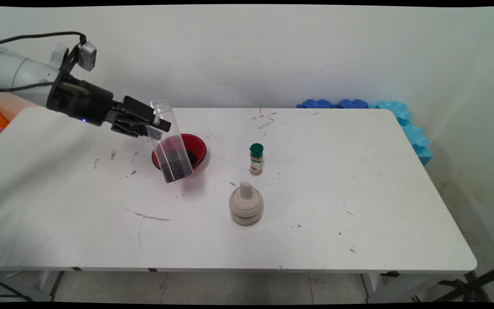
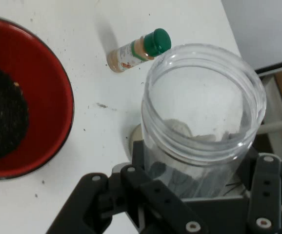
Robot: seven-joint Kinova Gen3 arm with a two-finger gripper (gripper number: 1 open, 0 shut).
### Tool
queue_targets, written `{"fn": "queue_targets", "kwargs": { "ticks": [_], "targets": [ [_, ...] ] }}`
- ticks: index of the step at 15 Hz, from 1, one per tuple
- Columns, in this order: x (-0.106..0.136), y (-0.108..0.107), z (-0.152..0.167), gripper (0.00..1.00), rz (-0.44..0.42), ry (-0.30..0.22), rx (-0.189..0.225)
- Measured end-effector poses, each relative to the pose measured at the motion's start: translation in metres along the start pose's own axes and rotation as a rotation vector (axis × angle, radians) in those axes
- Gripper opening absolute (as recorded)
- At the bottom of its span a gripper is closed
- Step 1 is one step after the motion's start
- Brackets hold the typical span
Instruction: Pour the black seasoning powder in the red bowl
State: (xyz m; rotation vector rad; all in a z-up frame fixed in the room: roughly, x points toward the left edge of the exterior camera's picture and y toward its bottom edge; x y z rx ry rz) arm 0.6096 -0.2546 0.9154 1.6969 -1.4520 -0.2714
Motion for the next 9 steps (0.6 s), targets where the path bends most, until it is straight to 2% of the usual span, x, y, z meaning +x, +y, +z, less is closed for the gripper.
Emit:
{"fn": "queue_targets", "kwargs": {
  "ticks": [5,9],
  "targets": [
    [0.0,-0.007,0.003,0.0,-0.188,0.006,-0.028],
    [0.002,-0.007,0.01,0.0,-0.295,0.008,-0.046]
  ]
}}
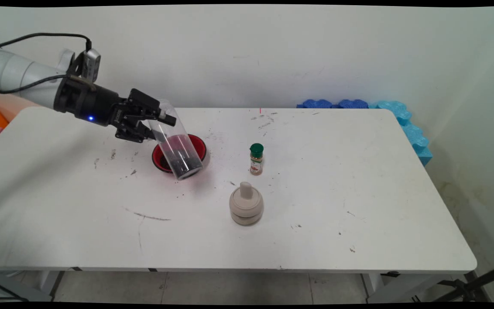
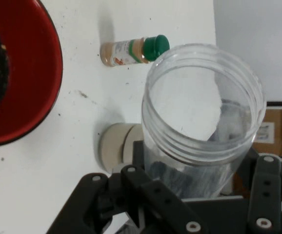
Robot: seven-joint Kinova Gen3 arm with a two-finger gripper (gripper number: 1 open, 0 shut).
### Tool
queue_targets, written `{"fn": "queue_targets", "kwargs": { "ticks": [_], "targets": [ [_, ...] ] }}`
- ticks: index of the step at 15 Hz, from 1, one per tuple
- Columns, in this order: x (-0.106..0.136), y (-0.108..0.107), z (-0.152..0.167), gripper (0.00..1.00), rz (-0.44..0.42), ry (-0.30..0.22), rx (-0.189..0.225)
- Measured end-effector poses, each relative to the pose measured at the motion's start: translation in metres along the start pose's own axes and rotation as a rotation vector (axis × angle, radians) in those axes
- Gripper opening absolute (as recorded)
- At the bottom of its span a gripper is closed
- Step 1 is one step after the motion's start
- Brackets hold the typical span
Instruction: Pour the black seasoning powder in the red bowl
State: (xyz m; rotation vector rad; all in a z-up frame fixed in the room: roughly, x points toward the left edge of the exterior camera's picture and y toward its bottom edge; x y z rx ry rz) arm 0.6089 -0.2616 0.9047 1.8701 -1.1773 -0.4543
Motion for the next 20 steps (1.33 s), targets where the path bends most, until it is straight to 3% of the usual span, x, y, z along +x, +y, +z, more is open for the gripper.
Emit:
{"fn": "queue_targets", "kwargs": {
  "ticks": [11,20],
  "targets": [
    [0.006,-0.007,0.011,0.0,-0.318,-0.003,-0.06],
    [0.011,-0.02,0.012,0.0,-0.529,-0.016,-0.103]
  ]
}}
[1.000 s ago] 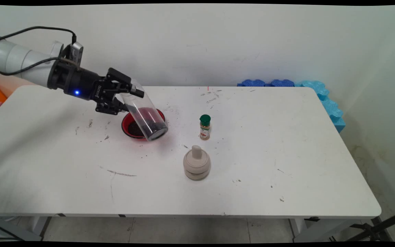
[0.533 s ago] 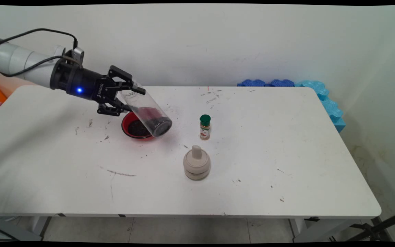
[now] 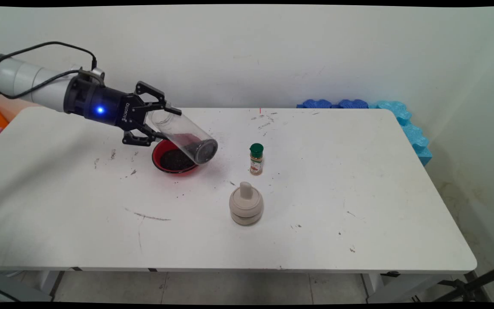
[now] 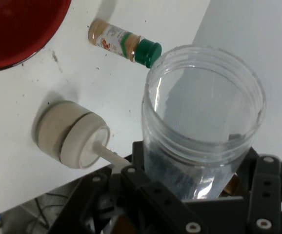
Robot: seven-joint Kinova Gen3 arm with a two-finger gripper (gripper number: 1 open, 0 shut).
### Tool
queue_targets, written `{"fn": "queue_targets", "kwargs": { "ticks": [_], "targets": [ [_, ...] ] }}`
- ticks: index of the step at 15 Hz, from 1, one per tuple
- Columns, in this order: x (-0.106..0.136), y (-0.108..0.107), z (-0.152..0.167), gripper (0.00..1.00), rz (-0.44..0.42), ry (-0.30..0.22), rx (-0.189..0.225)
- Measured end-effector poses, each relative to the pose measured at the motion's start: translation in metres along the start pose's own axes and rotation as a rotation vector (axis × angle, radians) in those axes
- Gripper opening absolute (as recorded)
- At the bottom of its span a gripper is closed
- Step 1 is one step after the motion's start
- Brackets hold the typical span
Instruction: Pour the black seasoning powder in the red bowl
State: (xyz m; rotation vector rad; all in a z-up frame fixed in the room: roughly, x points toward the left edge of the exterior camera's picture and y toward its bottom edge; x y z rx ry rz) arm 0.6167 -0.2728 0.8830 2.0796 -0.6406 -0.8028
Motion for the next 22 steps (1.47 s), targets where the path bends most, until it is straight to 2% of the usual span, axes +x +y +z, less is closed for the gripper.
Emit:
{"fn": "queue_targets", "kwargs": {
  "ticks": [6,14,22],
  "targets": [
    [0.011,-0.008,0.002,0.0,-0.153,-0.007,-0.038],
    [0.024,-0.019,0.005,0.0,-0.329,-0.019,-0.059],
    [0.024,-0.025,0.014,0.0,-0.504,-0.048,-0.07]
  ]
}}
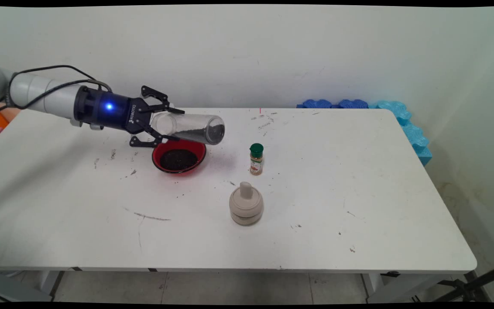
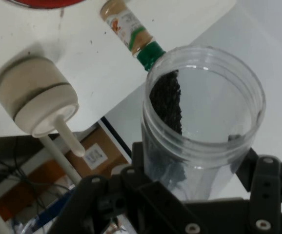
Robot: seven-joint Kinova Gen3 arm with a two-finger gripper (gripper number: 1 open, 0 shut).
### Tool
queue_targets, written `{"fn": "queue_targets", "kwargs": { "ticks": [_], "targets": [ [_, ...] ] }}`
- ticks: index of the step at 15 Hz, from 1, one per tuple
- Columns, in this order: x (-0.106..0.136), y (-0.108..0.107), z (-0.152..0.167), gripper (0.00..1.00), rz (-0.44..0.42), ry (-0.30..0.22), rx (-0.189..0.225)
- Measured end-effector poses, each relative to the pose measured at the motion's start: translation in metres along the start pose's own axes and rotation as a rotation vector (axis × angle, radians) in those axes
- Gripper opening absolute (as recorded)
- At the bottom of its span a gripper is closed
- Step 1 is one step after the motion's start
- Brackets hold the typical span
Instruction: Pour the black seasoning powder in the red bowl
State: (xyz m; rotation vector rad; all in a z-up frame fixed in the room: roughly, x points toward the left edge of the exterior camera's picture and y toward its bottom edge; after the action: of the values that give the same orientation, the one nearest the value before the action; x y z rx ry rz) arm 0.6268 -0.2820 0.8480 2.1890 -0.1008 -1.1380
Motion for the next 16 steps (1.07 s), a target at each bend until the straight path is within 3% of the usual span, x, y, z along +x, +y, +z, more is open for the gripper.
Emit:
{"fn": "queue_targets", "kwargs": {
  "ticks": [12,16],
  "targets": [
    [0.006,-0.003,0.014,0.0,-0.236,-0.029,-0.031],
    [0.009,-0.003,0.015,0.0,-0.279,-0.031,-0.041]
  ]
}}
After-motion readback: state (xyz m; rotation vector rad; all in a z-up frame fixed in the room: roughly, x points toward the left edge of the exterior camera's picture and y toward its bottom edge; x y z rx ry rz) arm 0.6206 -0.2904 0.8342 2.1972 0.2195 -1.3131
